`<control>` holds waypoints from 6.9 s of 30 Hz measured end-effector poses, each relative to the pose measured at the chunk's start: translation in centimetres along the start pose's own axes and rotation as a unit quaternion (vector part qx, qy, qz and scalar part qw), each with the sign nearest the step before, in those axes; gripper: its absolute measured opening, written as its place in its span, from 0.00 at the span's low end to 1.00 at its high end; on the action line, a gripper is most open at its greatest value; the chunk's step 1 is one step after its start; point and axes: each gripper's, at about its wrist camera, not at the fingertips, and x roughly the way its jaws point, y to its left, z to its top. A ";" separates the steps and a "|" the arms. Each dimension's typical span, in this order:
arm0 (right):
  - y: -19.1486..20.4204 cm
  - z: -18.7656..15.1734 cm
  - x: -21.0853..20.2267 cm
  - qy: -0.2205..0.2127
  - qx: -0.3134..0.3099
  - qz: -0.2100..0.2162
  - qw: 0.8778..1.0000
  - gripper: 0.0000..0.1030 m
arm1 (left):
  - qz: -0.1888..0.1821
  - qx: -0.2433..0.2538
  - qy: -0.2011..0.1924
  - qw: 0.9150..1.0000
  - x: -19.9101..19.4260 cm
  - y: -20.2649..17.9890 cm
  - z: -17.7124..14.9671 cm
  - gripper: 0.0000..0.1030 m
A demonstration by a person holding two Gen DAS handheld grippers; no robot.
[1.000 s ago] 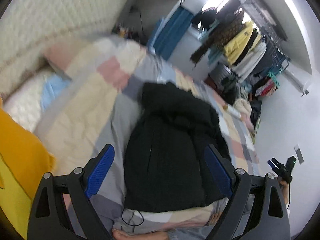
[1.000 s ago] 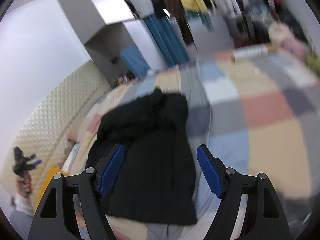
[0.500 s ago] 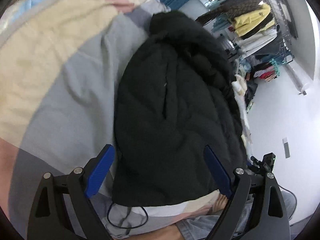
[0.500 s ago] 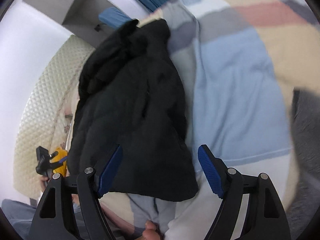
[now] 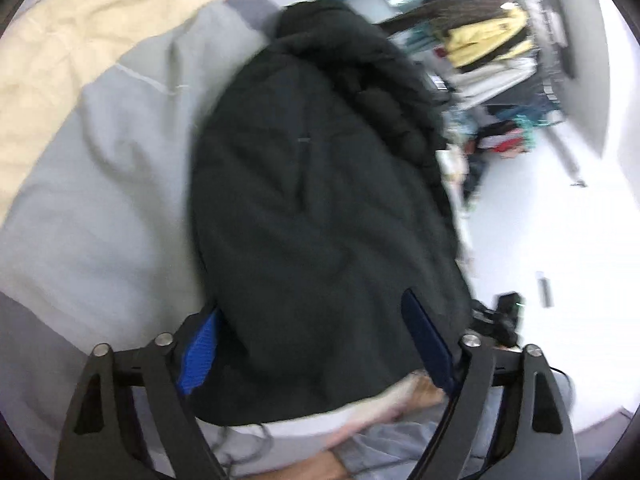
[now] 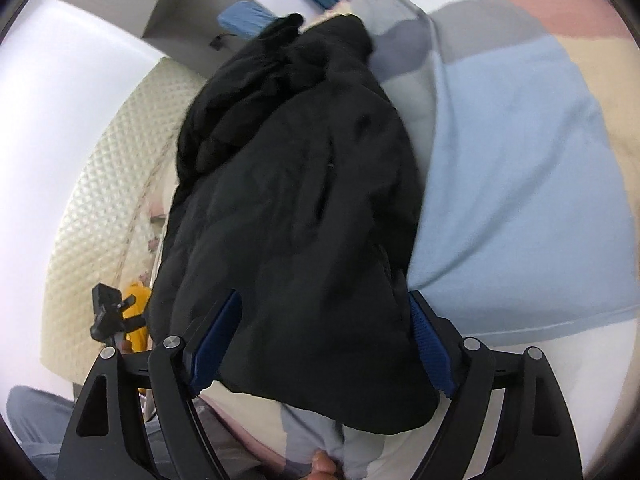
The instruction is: Fold large clothes
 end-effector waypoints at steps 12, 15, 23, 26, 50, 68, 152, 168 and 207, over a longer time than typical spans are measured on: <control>-0.8 -0.5 3.1 0.037 -0.013 -0.030 0.999 0.80 | 0.047 -0.022 0.023 0.998 2.9 1.8 0.5 0.81; -1.2 -0.8 4.1 0.056 -0.009 -0.020 0.998 0.80 | 0.052 -0.035 0.033 0.997 3.6 2.6 -0.2 0.81; 3.1 1.2 1.7 0.013 -0.058 0.012 0.998 0.17 | 0.007 -0.020 0.024 0.999 2.5 -1.1 0.2 0.32; 5.0 2.8 -0.4 -0.021 -0.069 0.018 0.997 0.12 | -0.008 -0.035 0.011 0.999 1.6 -2.4 1.6 0.23; 17.8 7.3 -18.9 -0.227 -0.109 0.084 0.964 0.08 | -0.013 0.068 -0.116 0.991 -13.4 -21.4 10.1 0.14; 16.8 8.2 -15.6 -0.174 -0.066 0.043 0.982 0.08 | 0.014 0.004 -0.042 0.999 -12.0 -16.8 10.3 0.16; 15.7 22.1 20.2 -0.083 -0.167 -0.222 0.957 0.98 | 0.345 0.239 -0.106 0.902 23.9 -18.2 24.3 0.82; 14.4 23.4 22.2 -0.077 -0.168 -0.232 0.955 1.00 | 0.345 0.217 -0.094 0.908 25.4 -16.8 25.9 0.82; 8.8 12.6 5.3 -0.128 -0.140 -0.236 0.953 0.06 | 0.212 0.111 -0.104 0.965 6.9 -10.8 15.1 0.16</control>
